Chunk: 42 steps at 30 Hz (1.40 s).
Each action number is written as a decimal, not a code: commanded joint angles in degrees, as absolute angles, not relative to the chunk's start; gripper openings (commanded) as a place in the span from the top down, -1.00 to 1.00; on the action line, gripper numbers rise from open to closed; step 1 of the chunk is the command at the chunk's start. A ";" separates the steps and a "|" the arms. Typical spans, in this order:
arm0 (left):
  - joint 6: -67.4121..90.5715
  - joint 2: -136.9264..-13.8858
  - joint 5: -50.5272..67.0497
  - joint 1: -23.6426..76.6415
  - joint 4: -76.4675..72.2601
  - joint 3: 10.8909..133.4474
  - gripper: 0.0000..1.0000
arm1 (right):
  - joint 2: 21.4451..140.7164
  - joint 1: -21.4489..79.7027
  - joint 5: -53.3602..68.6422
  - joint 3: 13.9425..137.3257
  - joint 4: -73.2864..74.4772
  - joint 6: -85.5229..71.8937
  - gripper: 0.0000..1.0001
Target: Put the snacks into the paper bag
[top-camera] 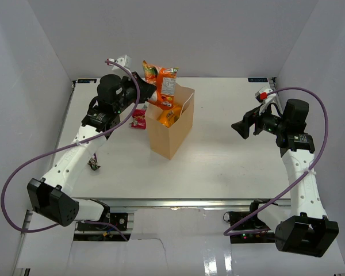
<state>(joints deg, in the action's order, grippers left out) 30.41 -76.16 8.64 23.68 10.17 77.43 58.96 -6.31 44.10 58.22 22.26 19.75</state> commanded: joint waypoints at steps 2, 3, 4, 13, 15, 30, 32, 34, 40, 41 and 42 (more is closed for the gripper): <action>28.83 -75.41 3.08 26.19 9.58 79.10 0.42 | 58.10 -6.50 44.74 57.48 21.88 19.78 -0.80; 28.92 -75.41 2.90 26.71 9.49 78.93 0.35 | 58.10 -6.50 44.74 57.48 21.88 19.78 -0.79; 29.00 -75.41 2.64 27.07 9.49 78.84 0.26 | 58.10 -6.50 44.74 57.39 21.88 19.86 -0.79; 28.56 -72.52 -1.38 28.39 10.81 80.59 -0.33 | 58.53 -6.50 45.26 56.87 21.88 19.86 -0.80; 29.00 -70.85 -4.73 28.39 13.60 80.34 -0.43 | 58.45 -6.50 45.18 56.43 21.88 19.95 -0.80; 57.20 -72.31 10.43 -3.39 15.06 54.68 -0.85 | 64.24 -6.50 44.39 56.86 25.14 21.18 -0.80; 61.23 -75.48 10.99 -5.00 12.40 52.66 -0.85 | 64.95 -6.42 42.64 56.69 25.14 21.18 -0.80; 62.92 -80.67 9.85 -6.68 9.41 52.73 -0.84 | 65.04 -6.42 40.97 56.34 25.05 21.27 -0.80; 67.23 -94.10 6.95 -9.23 6.85 60.28 -0.84 | 64.07 -6.42 36.39 54.41 24.43 22.94 -0.81; 67.50 -95.61 6.60 -9.32 7.46 61.77 -0.84 | 63.81 -6.42 35.95 54.14 24.26 23.03 -0.81; 67.76 -97.10 6.33 -9.49 7.64 63.09 -0.84 | 63.81 -6.42 35.86 53.88 24.17 22.94 -0.81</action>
<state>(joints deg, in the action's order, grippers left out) 64.60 -95.00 6.83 -8.91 11.05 58.04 65.39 -6.31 37.76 54.43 24.82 21.65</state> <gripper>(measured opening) 0.917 0.905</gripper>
